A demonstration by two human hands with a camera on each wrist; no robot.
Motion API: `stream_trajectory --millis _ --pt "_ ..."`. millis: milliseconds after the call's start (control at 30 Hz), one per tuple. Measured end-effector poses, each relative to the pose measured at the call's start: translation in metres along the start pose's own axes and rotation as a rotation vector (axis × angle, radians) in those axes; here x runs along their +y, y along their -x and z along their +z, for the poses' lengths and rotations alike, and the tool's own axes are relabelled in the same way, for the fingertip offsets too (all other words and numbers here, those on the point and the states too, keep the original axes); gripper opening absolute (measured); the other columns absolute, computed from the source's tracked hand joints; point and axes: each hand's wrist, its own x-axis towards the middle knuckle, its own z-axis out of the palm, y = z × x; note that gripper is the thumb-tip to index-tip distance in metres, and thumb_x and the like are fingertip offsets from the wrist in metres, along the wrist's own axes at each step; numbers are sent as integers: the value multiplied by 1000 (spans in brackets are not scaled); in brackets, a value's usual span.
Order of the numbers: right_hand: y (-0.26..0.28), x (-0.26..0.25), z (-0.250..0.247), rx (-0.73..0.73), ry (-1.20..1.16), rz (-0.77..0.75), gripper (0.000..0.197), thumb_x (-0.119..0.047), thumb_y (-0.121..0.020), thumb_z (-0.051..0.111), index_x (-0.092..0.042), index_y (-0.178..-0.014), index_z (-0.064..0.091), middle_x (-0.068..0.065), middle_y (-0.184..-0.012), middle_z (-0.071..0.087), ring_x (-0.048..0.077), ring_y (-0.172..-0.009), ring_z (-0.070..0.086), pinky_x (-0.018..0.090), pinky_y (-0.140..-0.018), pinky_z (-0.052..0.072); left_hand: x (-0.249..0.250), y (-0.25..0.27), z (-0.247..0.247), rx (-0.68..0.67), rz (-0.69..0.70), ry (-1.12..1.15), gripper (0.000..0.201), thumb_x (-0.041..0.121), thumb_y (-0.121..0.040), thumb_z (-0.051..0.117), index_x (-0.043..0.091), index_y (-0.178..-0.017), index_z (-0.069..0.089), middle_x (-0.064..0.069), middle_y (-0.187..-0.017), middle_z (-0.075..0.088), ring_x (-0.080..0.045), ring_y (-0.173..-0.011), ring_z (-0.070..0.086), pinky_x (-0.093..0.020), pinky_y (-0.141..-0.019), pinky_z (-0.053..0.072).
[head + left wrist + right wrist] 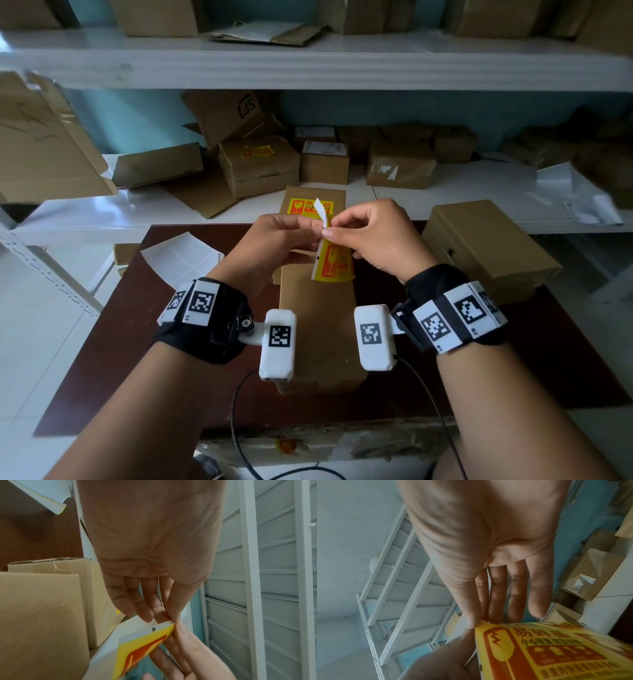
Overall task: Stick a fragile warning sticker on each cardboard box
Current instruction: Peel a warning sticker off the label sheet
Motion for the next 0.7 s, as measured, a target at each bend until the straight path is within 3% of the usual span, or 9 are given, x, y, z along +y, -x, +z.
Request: stream_trajectory --millis 67,167,267,467,600,700 --pt "0 1 -1 -4 2 3 11 -35 -80 81 -26 -87 78 -9 -82 74 8 -81 70 41 -77 62 -1 0 0 -6 11 -35 20 14 -93 65 1 -107 72 -22 -104 71 -21 -89 66 -26 -72 53" --pt "1 1 0 -8 19 3 13 -35 -81 80 -25 -89 79 -9 -83 73 7 -81 69 40 -78 61 -1 0 1 -2 19 -60 9 13 -93 66 9 -96 73 -11 -87 67 -14 -76 62 -26 -69 51" --pt "1 1 0 -9 24 7 11 -34 -82 79 -26 -89 79 -10 -84 73 6 -82 69 38 -78 61 -1 0 3 -15 24 -88 9 15 -94 65 10 -94 72 -5 -80 65 -11 -69 59 -26 -68 50" --pt "0 3 -1 -19 34 6 8 -31 -86 74 -28 -92 79 -12 -89 73 6 -87 68 36 -80 60 0 0 2 -22 19 -106 20 16 -96 63 -1 -104 69 -13 -89 64 -13 -74 59 -25 -68 50" --pt "0 5 -1 -27 25 -18 11 -32 -84 77 -27 -93 78 -11 -88 73 5 -83 67 28 -72 56 1 1 0 -54 -3 -104 25 19 -97 61 -4 -107 66 -18 -95 64 -23 -83 57 -26 -70 50" --pt "0 5 0 -18 30 -46 14 -32 -80 82 -25 -92 78 -11 -86 73 2 -81 68 24 -73 55 4 1 3 -46 -12 -117 30 24 -97 59 -3 -107 67 -17 -96 67 -21 -83 62 -31 -73 50"
